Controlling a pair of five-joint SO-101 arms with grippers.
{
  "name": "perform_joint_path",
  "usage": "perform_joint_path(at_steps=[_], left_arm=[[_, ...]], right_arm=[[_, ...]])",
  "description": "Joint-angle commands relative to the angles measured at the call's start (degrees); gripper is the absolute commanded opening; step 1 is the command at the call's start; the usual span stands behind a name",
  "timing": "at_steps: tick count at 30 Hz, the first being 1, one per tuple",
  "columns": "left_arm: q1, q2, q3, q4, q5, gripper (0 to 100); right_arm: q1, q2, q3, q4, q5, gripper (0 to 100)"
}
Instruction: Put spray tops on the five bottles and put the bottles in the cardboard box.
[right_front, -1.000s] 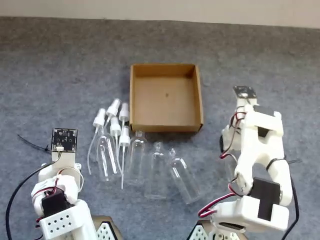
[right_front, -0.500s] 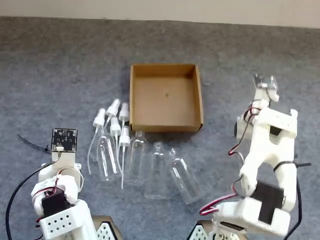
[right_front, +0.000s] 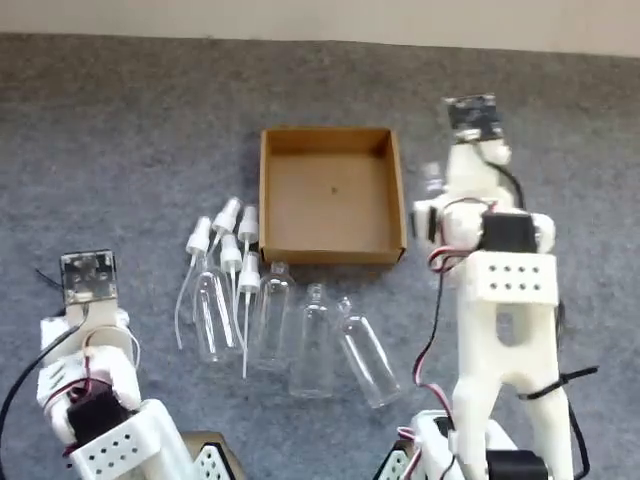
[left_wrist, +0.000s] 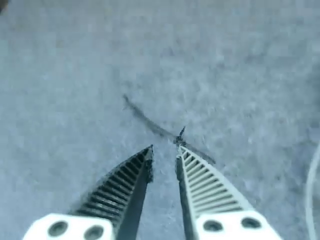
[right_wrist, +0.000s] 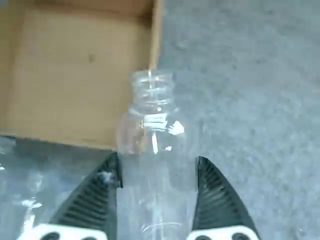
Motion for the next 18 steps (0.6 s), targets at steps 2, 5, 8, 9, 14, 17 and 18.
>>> perform_joint_path(at_steps=[2, 5, 8, 9, 14, 17, 18], left_arm=[[10.24, 9.19, -22.55, 12.4, -5.01, 12], [16.48, 21.76, -36.97, 21.98, -9.32, 14], [21.76, 34.95, -50.68, 29.89, -9.23, 14], [23.34, 39.08, -54.81, 31.65, -8.0, 14], [30.9, 49.01, -67.82, 34.29, 2.29, 14], [37.05, 47.52, -69.93, 32.53, 7.47, 14], [38.99, 46.29, -70.02, 31.74, 8.44, 14]], right_arm=[[-4.97, -4.88, -8.22, 1.36, -3.69, 1.1], [-4.97, -5.76, -12.97, 1.63, -0.09, 1.1], [-5.41, -6.29, -16.66, 5.76, 7.65, 1.1], [-6.2, -6.73, -17.45, 7.6, 9.49, 1.1], [-8.31, -9.98, -18.33, 6.73, 6.95, 0.5], [-10.15, -10.07, -18.07, 1.1, -2.37, 0.5], [-11.12, -9.63, -17.54, -0.4, -4.66, 0.5]])
